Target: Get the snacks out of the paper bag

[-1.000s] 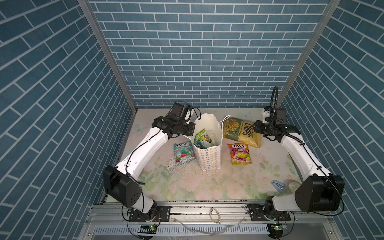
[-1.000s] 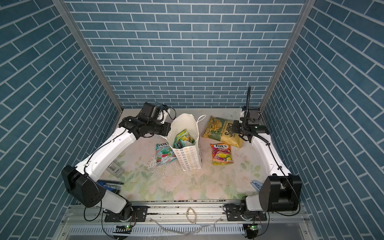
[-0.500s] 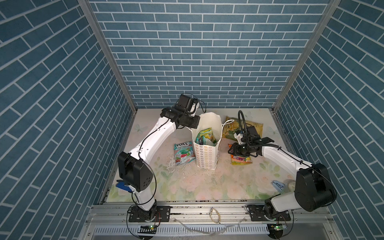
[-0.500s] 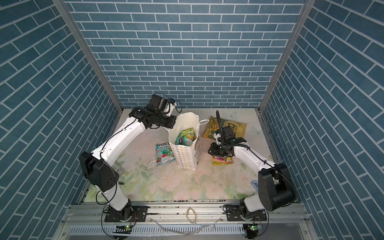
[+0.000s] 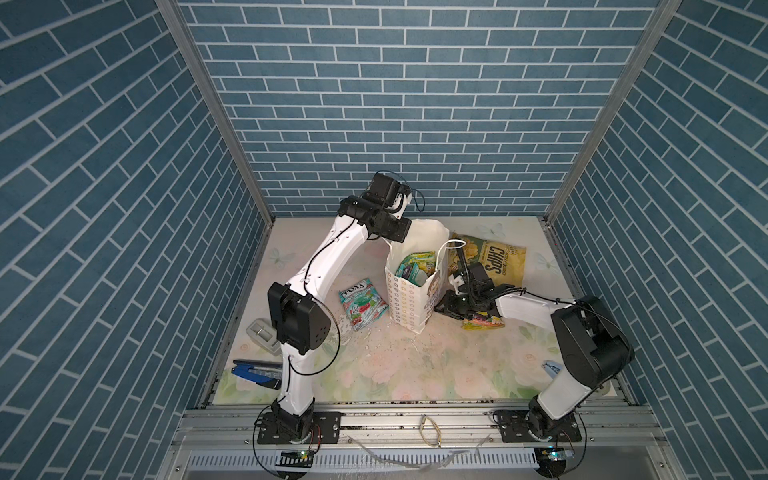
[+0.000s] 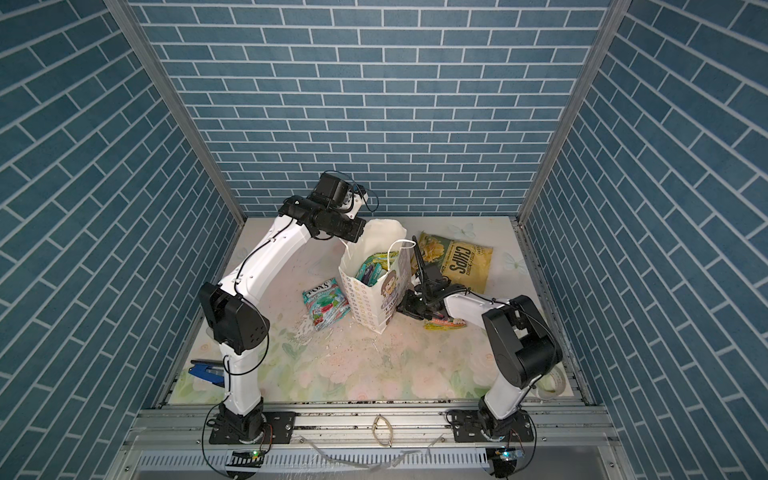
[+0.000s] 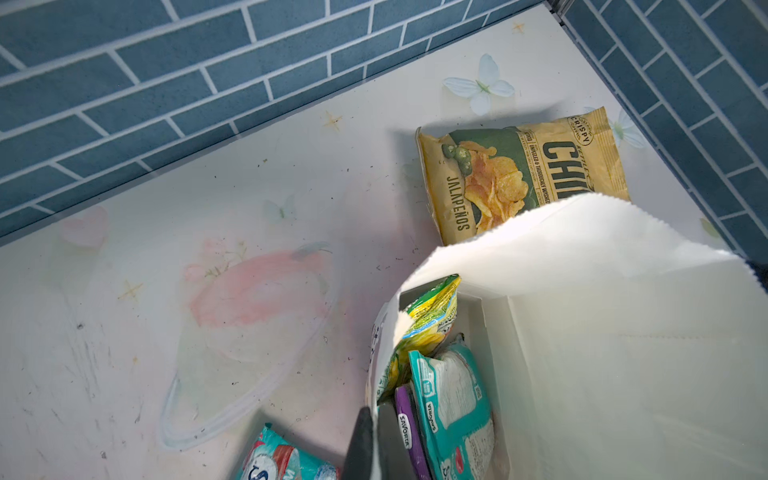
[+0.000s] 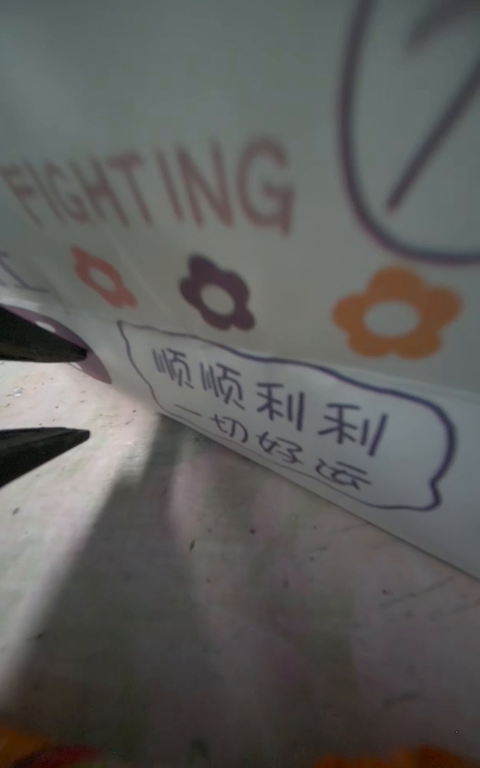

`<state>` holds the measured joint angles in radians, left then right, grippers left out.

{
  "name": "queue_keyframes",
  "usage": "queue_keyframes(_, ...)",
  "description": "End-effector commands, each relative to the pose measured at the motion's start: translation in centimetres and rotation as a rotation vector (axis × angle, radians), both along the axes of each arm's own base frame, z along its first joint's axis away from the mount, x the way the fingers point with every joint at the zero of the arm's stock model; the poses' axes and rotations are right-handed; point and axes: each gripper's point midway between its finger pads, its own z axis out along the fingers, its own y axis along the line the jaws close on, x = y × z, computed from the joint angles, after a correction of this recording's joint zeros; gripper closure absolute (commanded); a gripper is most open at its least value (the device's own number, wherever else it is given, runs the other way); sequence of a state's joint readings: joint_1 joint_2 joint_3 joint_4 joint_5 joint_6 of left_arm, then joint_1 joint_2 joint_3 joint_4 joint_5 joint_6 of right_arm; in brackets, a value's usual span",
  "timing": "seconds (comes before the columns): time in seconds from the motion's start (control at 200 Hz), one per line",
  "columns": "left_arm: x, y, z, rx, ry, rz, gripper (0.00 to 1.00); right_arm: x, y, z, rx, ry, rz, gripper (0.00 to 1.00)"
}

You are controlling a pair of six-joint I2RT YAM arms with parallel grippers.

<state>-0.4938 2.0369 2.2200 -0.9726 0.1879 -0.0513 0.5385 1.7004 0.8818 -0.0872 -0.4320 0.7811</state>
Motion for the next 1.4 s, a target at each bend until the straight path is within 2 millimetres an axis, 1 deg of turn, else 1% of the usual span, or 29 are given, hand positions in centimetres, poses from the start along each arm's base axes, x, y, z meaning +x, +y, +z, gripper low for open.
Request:
queue_keyframes(0.0,0.5,-0.3,1.2,-0.020,-0.027,-0.029,1.00,1.8,1.8,0.9,0.084,-0.023,-0.054,0.72)
queue_keyframes(0.115,0.5,-0.1,1.9,-0.017,-0.036,-0.024,0.99,2.0,1.9,0.6,0.088,-0.026,-0.062,0.72)
queue_keyframes(0.21,0.4,0.3,2.7,-0.010,-0.054,-0.011,0.85,1.8,1.8,0.6,0.084,-0.030,-0.057,0.72)
queue_keyframes(0.28,0.1,0.4,3.5,-0.016,-0.073,-0.015,0.82,1.7,1.7,0.6,0.082,-0.033,-0.051,0.72)
queue_keyframes(0.345,0.0,0.4,4.3,-0.028,-0.103,-0.023,0.75,1.5,1.6,0.6,0.078,-0.034,-0.047,0.72)
queue_keyframes(0.385,-0.1,0.4,4.7,-0.036,-0.124,-0.025,0.72,1.5,1.5,0.6,0.075,-0.035,-0.046,0.72)
queue_keyframes(0.5,-0.8,0.0,6.5,-0.059,-0.207,-0.045,0.72,1.5,1.4,0.7,0.074,-0.039,-0.048,0.72)
queue_keyframes(0.55,-1.5,-0.3,8.1,-0.073,-0.268,-0.063,0.72,1.4,1.4,0.7,0.074,-0.040,-0.047,0.72)
queue_keyframes(0.645,-3.1,-0.7,10.3,-0.093,-0.355,-0.101,0.71,1.4,1.5,0.8,0.076,-0.042,-0.044,0.72)
queue_keyframes(0.72,-4.6,-1.0,12.1,-0.110,-0.400,-0.118,0.75,1.4,1.5,0.8,0.076,-0.042,-0.039,0.72)
queue_keyframes(0.765,-5.5,-0.8,12.5,-0.095,-0.404,-0.106,0.79,1.4,1.5,0.8,0.075,-0.042,-0.038,0.72)
queue_keyframes(0.795,-5.8,-0.3,12.6,-0.077,-0.399,-0.078,0.81,1.4,1.5,0.9,0.074,-0.042,-0.038,0.71)
queue_keyframes(0.87,-6.4,2.0,11.8,-0.018,-0.328,0.033,0.81,1.4,1.5,1.0,0.075,-0.044,-0.036,0.71)
queue_keyframes(0.955,-7.2,5.1,10.0,0.092,-0.247,0.154,0.75,1.4,1.5,1.3,0.080,-0.050,-0.032,0.71)
queue_keyframes(0.985,-7.7,5.9,9.1,0.128,-0.216,0.179,0.73,1.4,1.6,1.4,0.080,-0.052,-0.029,0.71)
queue_keyframes(1.03,-8.1,6.7,8.2,0.155,-0.186,0.205,0.71,1.4,1.5,1.4,0.079,-0.053,-0.027,0.71)
queue_keyframes(1.085,-8.6,7.0,7.0,0.171,-0.153,0.215,0.67,1.4,1.5,1.7,0.079,-0.060,-0.023,0.71)
queue_keyframes(1.215,-9.0,7.2,5.0,0.151,-0.100,0.226,0.65,1.5,1.5,2.3,0.083,-0.074,-0.020,0.71)
queue_keyframes(1.396,-8.2,7.3,3.2,0.082,-0.051,0.248,0.63,1.3,1.4,3.0,0.089,-0.090,-0.022,0.71)
